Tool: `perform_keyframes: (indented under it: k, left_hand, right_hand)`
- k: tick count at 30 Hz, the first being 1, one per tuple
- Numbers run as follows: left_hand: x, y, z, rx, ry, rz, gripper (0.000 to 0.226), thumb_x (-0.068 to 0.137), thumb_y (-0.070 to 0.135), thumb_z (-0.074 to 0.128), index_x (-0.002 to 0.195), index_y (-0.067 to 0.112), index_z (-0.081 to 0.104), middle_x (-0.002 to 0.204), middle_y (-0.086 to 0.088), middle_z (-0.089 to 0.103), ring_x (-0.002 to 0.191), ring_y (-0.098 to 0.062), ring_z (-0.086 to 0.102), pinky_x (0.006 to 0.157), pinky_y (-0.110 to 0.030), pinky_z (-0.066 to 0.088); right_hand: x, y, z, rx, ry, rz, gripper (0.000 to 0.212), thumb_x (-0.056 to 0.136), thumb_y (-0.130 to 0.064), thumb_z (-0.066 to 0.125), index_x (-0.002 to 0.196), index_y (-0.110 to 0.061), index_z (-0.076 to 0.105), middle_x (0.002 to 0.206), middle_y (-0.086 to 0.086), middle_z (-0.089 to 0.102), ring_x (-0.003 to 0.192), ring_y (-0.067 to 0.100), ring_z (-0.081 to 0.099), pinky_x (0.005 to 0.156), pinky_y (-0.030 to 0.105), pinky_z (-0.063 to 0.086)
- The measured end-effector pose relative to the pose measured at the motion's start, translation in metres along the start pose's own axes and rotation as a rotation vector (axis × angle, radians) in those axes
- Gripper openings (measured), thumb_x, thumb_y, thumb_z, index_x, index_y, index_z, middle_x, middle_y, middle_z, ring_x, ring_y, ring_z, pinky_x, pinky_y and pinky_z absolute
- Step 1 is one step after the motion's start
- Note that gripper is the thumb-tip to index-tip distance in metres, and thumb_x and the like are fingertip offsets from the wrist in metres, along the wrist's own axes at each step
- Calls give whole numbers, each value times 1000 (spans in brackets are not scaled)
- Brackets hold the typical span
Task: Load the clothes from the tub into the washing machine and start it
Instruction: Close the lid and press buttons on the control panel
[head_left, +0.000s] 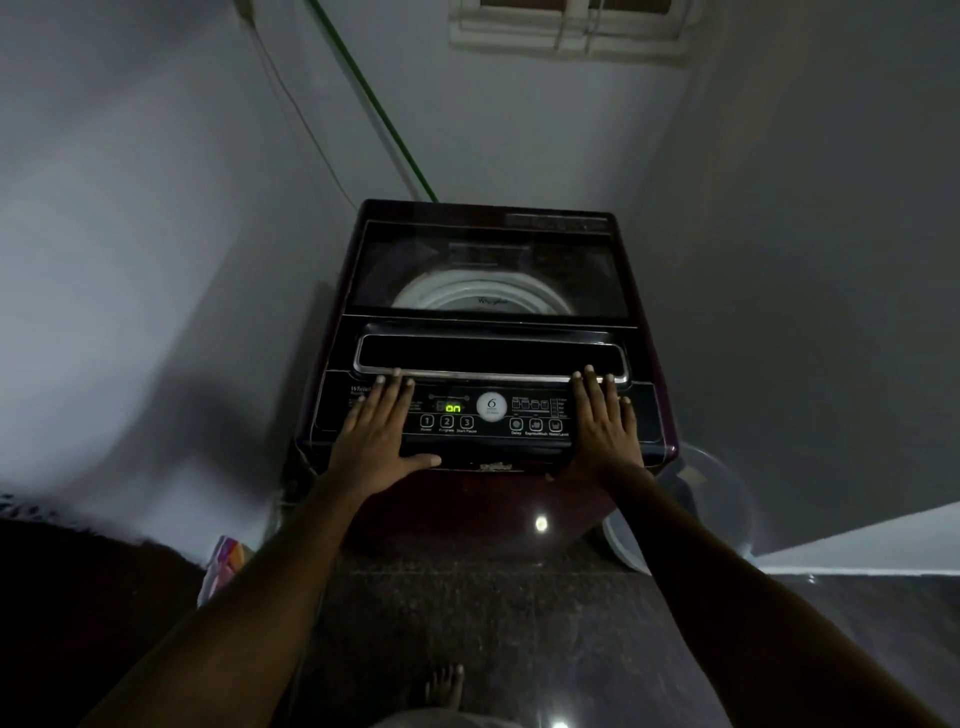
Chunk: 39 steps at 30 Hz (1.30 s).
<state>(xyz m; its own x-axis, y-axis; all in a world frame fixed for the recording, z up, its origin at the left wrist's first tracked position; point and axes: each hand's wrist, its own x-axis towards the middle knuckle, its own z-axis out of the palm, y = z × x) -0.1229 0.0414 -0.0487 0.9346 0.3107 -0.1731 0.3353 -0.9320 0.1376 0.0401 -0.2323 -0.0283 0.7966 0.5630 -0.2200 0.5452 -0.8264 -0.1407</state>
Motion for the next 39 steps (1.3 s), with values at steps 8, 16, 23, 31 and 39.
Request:
perform_keyframes:
  k: [8,16,23,31,39]
  left_hand:
    - [4,-1,3,-48,17,-3,124,67,87,45,149,23,-22,156,3,-34,146,-18,-24,119,-46,-2]
    - [2,3,3,-40,29,-6,124,68,86,46,151,22,-19,156,3,-33,146,-18,-23,119,-44,-2]
    - [1,3,4,-34,27,-7,122,71,84,48,151,21,-20,156,2,-33,146,-18,-24,119,-44,-3]
    - [0,5,2,-21,27,-6,119,75,80,48,151,19,-20,155,0,-35,145,-20,-26,119,-43,-4]
    - [-9,14,17,-24,102,-43,103,84,74,39,153,19,-14,159,-2,-25,146,-27,-23,119,-48,-4]
  right_hand:
    - [-3,2,0,-7,45,-27,149,52,-67,78,147,-15,-24,156,3,-28,143,23,-27,118,48,-5]
    - [-5,2,2,19,51,-20,147,55,-63,79,147,-16,-26,155,0,-31,143,20,-28,119,44,-6]
    - [-4,-1,4,14,52,2,151,51,-59,83,147,-16,-26,156,1,-28,143,19,-26,120,45,-5]
    - [-7,-6,5,31,61,22,148,53,-53,85,148,-15,-22,157,2,-25,144,20,-24,120,45,-5]
    - [-8,-4,2,52,83,27,149,47,-54,87,151,-16,-14,160,0,-16,147,20,-16,120,44,0]
